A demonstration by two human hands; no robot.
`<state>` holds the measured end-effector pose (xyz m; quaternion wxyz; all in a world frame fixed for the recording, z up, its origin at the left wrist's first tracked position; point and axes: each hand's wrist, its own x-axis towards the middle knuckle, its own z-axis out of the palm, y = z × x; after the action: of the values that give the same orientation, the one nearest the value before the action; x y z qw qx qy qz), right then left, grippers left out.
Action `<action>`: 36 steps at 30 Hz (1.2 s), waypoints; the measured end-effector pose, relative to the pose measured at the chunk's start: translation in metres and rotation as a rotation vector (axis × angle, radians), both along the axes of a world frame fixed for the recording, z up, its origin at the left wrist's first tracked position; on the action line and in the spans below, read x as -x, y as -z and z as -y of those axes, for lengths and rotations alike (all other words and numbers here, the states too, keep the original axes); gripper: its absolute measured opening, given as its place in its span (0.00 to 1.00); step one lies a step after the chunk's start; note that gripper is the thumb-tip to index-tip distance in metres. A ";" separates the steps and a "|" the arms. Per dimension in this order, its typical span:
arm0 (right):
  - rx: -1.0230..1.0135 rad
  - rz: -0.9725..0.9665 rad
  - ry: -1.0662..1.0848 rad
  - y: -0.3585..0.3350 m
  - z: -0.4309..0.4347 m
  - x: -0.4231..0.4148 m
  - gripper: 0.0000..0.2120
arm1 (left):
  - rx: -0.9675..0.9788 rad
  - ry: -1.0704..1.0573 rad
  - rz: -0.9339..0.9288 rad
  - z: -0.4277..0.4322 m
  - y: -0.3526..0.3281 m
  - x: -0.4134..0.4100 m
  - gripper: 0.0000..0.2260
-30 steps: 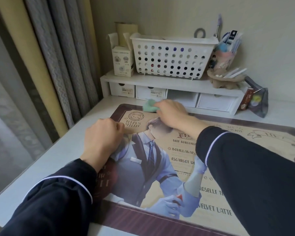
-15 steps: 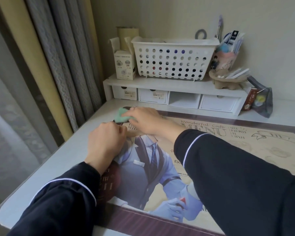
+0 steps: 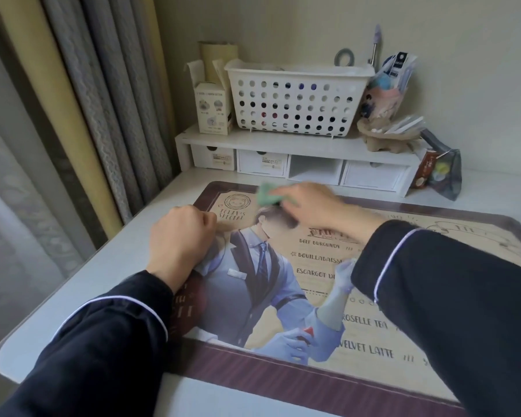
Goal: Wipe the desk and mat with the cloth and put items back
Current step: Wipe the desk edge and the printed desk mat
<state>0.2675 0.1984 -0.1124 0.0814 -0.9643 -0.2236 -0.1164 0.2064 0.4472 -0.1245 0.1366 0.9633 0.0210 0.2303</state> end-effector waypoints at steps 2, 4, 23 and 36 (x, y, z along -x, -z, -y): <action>0.002 -0.016 0.419 -0.005 0.038 -0.016 0.21 | 0.007 -0.009 -0.005 0.000 -0.001 0.000 0.18; -0.034 -0.025 0.629 -0.002 0.048 -0.019 0.21 | 0.018 -0.013 -0.005 0.002 -0.002 0.001 0.18; 0.016 -0.069 -0.009 0.002 0.019 0.073 0.20 | 0.029 -0.040 -0.009 0.000 -0.001 0.000 0.17; -0.070 -0.005 0.429 0.005 0.111 0.045 0.17 | 0.022 -0.031 0.002 -0.002 0.001 -0.002 0.18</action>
<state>0.2223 0.0873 -0.1177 0.0888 -0.9867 -0.0087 -0.1362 0.2086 0.4490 -0.1260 0.1436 0.9610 0.0382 0.2332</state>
